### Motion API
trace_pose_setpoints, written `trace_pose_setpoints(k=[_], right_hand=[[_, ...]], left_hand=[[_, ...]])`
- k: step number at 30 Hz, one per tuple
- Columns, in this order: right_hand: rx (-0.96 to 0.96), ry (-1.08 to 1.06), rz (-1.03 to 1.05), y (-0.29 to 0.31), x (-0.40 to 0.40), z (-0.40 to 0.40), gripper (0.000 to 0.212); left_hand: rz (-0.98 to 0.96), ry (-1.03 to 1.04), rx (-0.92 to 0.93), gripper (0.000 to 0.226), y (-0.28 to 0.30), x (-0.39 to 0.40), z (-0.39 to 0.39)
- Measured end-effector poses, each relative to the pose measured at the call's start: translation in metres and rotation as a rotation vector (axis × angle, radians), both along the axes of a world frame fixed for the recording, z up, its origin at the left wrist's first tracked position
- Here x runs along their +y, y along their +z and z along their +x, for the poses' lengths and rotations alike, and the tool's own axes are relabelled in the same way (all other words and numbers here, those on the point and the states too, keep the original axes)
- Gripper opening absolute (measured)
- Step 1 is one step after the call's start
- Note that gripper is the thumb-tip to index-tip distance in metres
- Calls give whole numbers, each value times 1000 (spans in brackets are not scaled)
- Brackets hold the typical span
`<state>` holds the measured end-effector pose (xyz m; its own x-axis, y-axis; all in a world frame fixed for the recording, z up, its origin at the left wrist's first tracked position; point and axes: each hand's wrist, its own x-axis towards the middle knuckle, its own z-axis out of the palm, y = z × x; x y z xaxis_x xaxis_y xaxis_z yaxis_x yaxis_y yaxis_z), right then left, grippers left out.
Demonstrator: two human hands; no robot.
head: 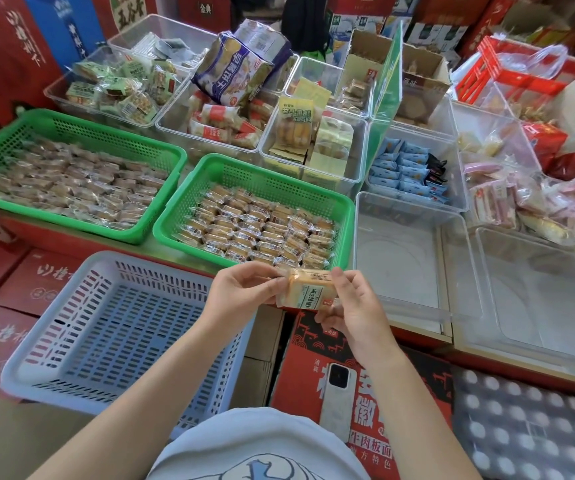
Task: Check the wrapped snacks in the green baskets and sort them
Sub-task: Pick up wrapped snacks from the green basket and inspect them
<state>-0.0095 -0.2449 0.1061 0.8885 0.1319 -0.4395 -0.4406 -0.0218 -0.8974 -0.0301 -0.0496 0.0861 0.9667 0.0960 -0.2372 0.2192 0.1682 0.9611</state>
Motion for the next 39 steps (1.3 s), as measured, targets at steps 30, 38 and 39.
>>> trace_pose_setpoints(k=[30, 38, 39], right_hand=[[87, 70, 283, -9, -9, 19, 14], [-8, 83, 88, -8, -15, 20, 12], [4, 103, 118, -7, -17, 20, 22]], left_hand=[[-376, -221, 183, 20, -17, 25, 9], [-167, -261, 148, 34, -13, 29, 9], [-144, -275, 155, 29, -12, 28, 9]])
